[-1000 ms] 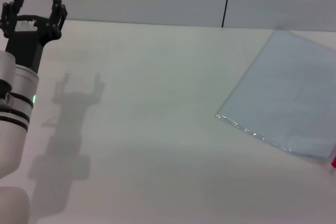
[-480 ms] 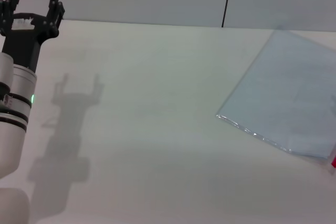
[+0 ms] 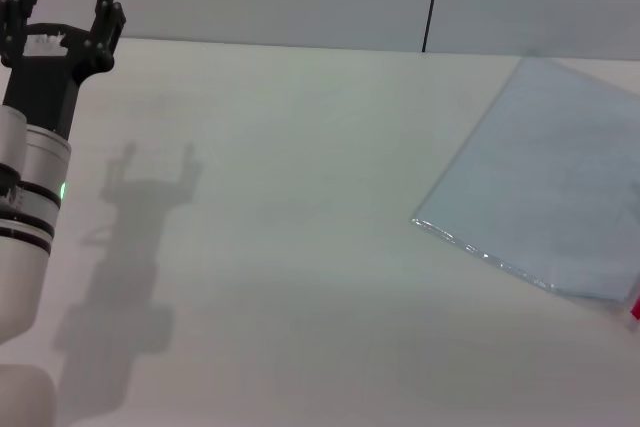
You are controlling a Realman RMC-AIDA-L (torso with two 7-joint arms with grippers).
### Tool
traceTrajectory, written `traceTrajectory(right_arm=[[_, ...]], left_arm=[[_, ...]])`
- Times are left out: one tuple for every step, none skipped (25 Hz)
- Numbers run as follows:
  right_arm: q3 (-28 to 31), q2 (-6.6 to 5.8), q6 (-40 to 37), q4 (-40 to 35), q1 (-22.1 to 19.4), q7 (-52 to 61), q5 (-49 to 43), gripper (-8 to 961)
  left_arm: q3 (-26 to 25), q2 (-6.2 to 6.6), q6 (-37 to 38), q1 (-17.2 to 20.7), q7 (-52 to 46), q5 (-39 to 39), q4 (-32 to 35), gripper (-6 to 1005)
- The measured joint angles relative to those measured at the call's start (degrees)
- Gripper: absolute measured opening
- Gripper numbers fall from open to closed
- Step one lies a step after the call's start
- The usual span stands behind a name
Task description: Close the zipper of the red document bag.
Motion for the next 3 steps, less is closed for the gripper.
traceTrajectory(right_arm=[[-0.1,0.0,-0.11,0.0,0.04,0.0,0.0,882],[-0.28,0.0,-0.36,0.0,0.17,0.0,0.0,882],[-0.43,0.0,-0.67,0.0,0.3,0.0,0.0,882]], left_arm=[[0.27,-0.01,-0.39,-0.14,-0.12,0.02,-0.54,790],[0.27,-0.01,-0.39,-0.14,-0.12,0.02,-0.54,790],[0.48,-0.01,-0.58,-0.25,-0.17,0.03,-0.85,790]])
